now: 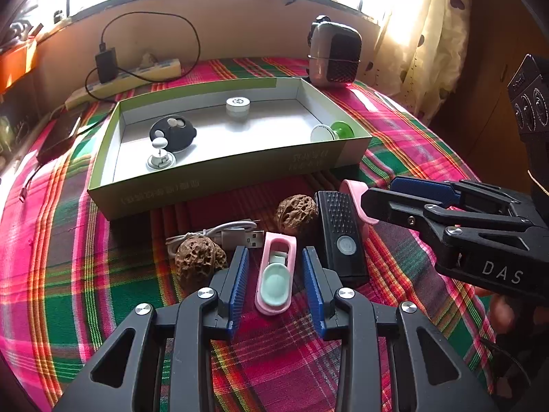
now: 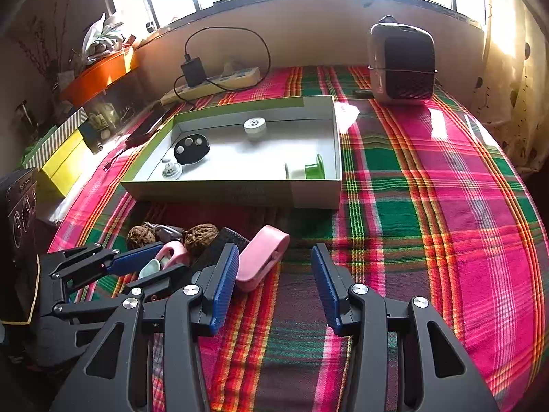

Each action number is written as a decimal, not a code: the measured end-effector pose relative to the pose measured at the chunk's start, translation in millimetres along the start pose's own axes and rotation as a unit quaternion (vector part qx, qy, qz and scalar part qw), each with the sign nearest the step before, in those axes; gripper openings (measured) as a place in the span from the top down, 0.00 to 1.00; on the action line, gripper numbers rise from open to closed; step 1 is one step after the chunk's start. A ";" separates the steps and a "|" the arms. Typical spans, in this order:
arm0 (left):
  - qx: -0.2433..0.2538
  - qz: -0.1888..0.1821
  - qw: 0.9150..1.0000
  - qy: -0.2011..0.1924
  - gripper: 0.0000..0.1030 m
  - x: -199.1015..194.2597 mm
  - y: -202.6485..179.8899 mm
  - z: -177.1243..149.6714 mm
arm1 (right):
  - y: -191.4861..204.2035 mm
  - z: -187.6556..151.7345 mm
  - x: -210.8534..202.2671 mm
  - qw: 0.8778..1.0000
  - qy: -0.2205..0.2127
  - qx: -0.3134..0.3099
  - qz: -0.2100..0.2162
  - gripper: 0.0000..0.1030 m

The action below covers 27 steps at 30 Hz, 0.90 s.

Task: Organize objects
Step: 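Move the left gripper to the pink case while right approaches the pink clip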

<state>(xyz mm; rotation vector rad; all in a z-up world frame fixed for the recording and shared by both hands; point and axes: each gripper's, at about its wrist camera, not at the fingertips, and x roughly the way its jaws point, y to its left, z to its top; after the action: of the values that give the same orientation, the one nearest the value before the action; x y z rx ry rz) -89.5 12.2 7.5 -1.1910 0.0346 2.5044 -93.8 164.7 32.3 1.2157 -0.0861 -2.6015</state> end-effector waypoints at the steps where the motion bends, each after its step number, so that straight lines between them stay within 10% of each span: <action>1: -0.002 -0.002 1.000 0.000 0.71 0.2 0.3 -0.1 | 1.9 -0.1 2.6 1.000 0.003 -0.003 0.000 0.56; 27: -0.008 -0.008 1.000 -0.001 0.71 -0.3 2.8 0.4 | 1.6 -4.6 21.8 0.997 0.035 -0.044 -0.054 0.44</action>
<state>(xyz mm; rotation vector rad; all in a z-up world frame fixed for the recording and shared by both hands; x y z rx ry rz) -90.5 9.6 7.6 -1.1906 0.0033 2.4963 -103.3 157.6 13.4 1.3116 0.1112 -2.6204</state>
